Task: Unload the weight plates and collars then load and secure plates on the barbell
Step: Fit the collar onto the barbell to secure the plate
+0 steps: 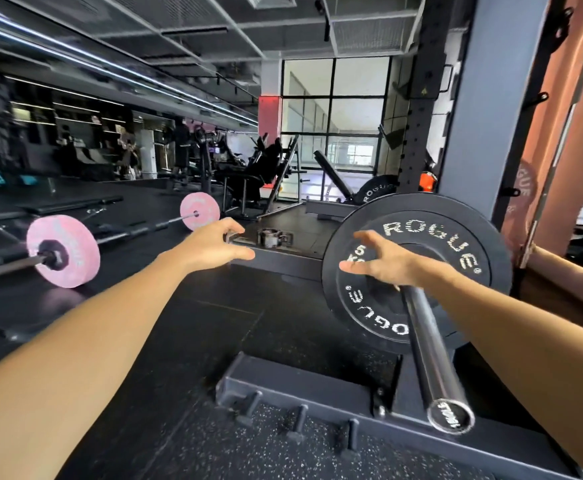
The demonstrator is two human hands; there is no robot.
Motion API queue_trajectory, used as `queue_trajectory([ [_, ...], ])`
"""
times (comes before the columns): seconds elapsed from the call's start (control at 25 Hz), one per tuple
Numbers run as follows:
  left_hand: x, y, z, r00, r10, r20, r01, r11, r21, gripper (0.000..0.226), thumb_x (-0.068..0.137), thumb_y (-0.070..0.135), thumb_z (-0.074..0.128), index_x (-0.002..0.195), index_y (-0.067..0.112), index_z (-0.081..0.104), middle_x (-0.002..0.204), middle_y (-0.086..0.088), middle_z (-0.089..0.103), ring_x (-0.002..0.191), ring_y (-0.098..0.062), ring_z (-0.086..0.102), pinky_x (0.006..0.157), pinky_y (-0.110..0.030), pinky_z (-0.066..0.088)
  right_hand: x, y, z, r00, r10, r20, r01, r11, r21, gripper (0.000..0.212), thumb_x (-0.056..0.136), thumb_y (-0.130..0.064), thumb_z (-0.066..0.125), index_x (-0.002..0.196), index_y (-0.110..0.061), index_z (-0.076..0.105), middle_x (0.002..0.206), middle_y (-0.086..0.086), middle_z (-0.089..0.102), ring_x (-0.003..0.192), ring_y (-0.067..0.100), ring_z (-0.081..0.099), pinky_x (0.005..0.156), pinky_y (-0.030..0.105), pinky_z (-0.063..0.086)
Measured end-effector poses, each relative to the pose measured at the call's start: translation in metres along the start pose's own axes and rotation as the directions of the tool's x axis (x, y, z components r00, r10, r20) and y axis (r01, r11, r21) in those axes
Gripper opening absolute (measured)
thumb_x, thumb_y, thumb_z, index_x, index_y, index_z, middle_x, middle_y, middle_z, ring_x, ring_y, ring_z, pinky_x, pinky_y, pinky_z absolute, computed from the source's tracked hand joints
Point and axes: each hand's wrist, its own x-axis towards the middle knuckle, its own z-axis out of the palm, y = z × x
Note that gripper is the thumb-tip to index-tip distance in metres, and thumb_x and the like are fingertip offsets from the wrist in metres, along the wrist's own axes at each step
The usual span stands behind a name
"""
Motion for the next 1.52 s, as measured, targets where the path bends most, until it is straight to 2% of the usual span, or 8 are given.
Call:
queue_trajectory([
  [0.32, 0.116, -0.052, 0.017, 0.998, 0.02, -0.056, -0.02, 1.0, 0.003, 0.063, 0.064, 0.055, 0.069, 0.123, 0.039, 0.055, 0.14, 0.004, 0.054, 0.122, -0.018, 0.054, 0.103, -0.044, 0.044, 0.164, -0.027, 0.034, 0.996, -0.077, -0.042, 0.079, 0.995, 0.064, 0.071, 0.088, -0.047, 0.064, 0.147, -0.024, 0.033, 0.153, 0.006, 0.037, 0.14, 0.019, 0.037, 0.116, 0.037, 0.028],
  [0.44, 0.178, -0.07, 0.041, 1.0, 0.031, -0.001, -0.031, 0.997, 0.072, 0.055, 0.075, 0.052, 0.069, 0.126, 0.038, 0.054, 0.14, 0.005, 0.053, 0.123, -0.019, 0.053, 0.102, -0.046, 0.044, 0.234, -0.014, 0.051, 0.998, -0.044, -0.045, 0.045, 0.999, 0.014, 0.064, 0.093, -0.042, 0.06, 0.147, -0.022, 0.033, 0.151, 0.01, 0.039, 0.138, 0.023, 0.04, 0.114, 0.037, 0.031],
  [0.68, 0.281, -0.101, 0.108, 0.996, 0.088, 0.017, -0.089, 0.977, 0.193, 0.052, 0.091, 0.049, 0.059, 0.14, 0.035, 0.045, 0.144, 0.0, 0.051, 0.128, -0.026, 0.051, 0.1, -0.046, 0.046, 0.338, 0.021, 0.081, 0.99, 0.024, -0.139, -0.05, 0.981, -0.188, 0.046, 0.097, -0.03, 0.056, 0.139, -0.014, 0.045, 0.128, 0.011, 0.059, 0.098, 0.023, 0.055, 0.087, 0.027, 0.041],
  [0.84, 0.323, -0.116, 0.145, 0.991, 0.101, 0.092, -0.12, 0.965, 0.231, 0.056, 0.095, 0.054, 0.053, 0.146, 0.035, 0.04, 0.151, -0.004, 0.041, 0.135, -0.029, 0.043, 0.104, -0.046, 0.041, 0.387, 0.038, 0.113, 0.995, 0.069, -0.067, -0.084, 0.963, -0.255, 0.043, 0.098, -0.025, 0.054, 0.139, -0.012, 0.047, 0.136, 0.011, 0.055, 0.124, 0.027, 0.051, 0.099, 0.028, 0.04],
  [1.04, 0.35, -0.125, 0.173, 0.987, 0.159, -0.018, -0.147, 0.944, 0.295, 0.03, 0.098, 0.037, 0.057, 0.121, 0.018, 0.059, 0.119, -0.001, 0.057, 0.109, -0.034, 0.056, 0.076, -0.037, 0.034, 0.421, 0.054, 0.151, 0.999, 0.035, -0.021, -0.039, 0.962, -0.269, 0.029, 0.1, -0.022, 0.052, 0.123, -0.01, 0.063, 0.123, 0.016, 0.064, 0.116, 0.033, 0.057, 0.096, 0.032, 0.044],
  [1.2, 0.364, -0.129, 0.167, 0.996, 0.084, 0.029, -0.089, 0.957, 0.275, 0.024, 0.097, 0.035, 0.06, 0.118, 0.023, 0.059, 0.14, -0.006, 0.055, 0.114, -0.038, 0.053, 0.09, -0.04, 0.041, 0.43, 0.06, 0.153, 0.999, 0.034, -0.014, -0.037, 0.965, -0.261, 0.031, 0.1, -0.025, 0.052, 0.126, -0.014, 0.063, 0.124, 0.016, 0.063, 0.118, 0.033, 0.056, 0.099, 0.034, 0.044],
  [1.4, 0.345, -0.132, 0.154, 0.996, 0.06, 0.071, -0.071, 0.986, 0.152, 0.01, 0.093, 0.028, 0.066, 0.095, 0.028, 0.056, 0.129, -0.011, 0.062, 0.103, -0.034, 0.059, 0.089, -0.042, 0.046, 0.418, 0.047, 0.141, 0.996, 0.029, 0.083, 0.0, 0.944, -0.329, 0.031, 0.1, -0.023, 0.054, 0.129, -0.02, 0.062, 0.119, 0.014, 0.065, 0.11, 0.032, 0.061, 0.096, 0.036, 0.049],
  [1.52, 0.322, -0.133, 0.137, 0.989, 0.093, 0.113, -0.107, 0.986, 0.125, 0.027, 0.092, 0.024, 0.068, 0.077, 0.038, 0.05, 0.092, -0.008, 0.066, 0.07, -0.025, 0.056, 0.072, -0.036, 0.045, 0.398, 0.037, 0.135, 0.99, -0.046, 0.136, 0.093, 0.926, -0.365, 0.031, 0.098, -0.023, 0.058, 0.128, -0.022, 0.063, 0.12, 0.008, 0.067, 0.113, 0.029, 0.061, 0.097, 0.038, 0.049],
])
